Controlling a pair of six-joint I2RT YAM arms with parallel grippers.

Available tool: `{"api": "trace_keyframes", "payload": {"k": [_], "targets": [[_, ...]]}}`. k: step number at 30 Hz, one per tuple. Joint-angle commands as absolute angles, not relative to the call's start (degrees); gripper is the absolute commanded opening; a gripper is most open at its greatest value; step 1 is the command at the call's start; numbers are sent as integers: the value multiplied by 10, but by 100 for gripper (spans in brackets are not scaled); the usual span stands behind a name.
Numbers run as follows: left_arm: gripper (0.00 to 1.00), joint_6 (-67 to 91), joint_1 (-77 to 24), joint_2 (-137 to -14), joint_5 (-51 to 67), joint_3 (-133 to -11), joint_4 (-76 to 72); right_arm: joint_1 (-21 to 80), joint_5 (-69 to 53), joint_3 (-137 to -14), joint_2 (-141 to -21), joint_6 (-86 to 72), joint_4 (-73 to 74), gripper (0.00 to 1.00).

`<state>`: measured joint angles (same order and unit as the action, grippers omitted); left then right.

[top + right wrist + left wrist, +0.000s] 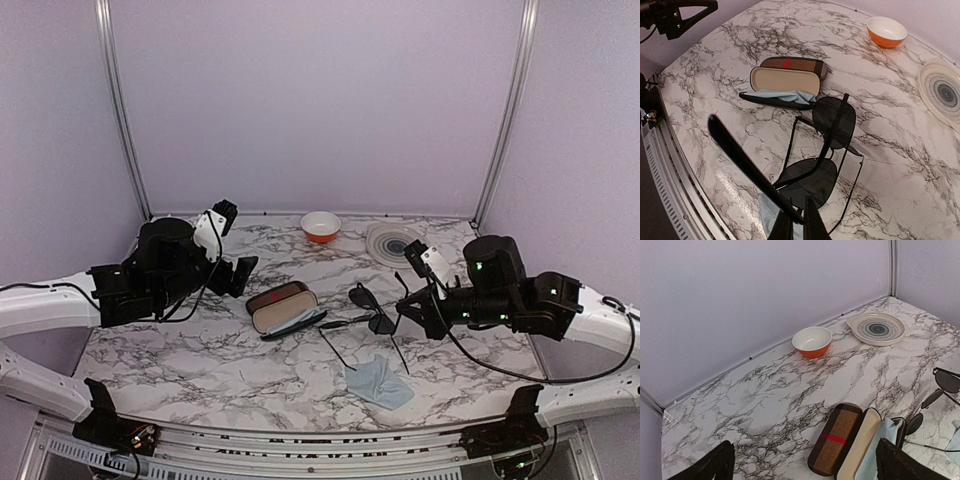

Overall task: Organize the sunglasses
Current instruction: Pass from the right arm to the left

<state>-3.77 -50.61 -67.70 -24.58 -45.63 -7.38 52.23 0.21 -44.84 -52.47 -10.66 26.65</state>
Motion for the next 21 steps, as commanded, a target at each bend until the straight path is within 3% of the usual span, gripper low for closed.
{"api": "trace_keyframes", "payload": {"k": [1, 8, 12, 21], "targets": [[99, -39, -504, -657, -202, -484, -37, 524, -11, -495, -528, -64, 296, 1], [99, -54, -505, -641, -77, -489, -29, 524, -34, -525, -534, 14, 270, 0], [99, -56, -505, -629, -68, -515, 6, 524, -44, -515, -529, 73, 203, 0], [99, -161, -505, -563, 27, -529, 103, 524, -178, -480, -523, 255, 76, 1]]}}
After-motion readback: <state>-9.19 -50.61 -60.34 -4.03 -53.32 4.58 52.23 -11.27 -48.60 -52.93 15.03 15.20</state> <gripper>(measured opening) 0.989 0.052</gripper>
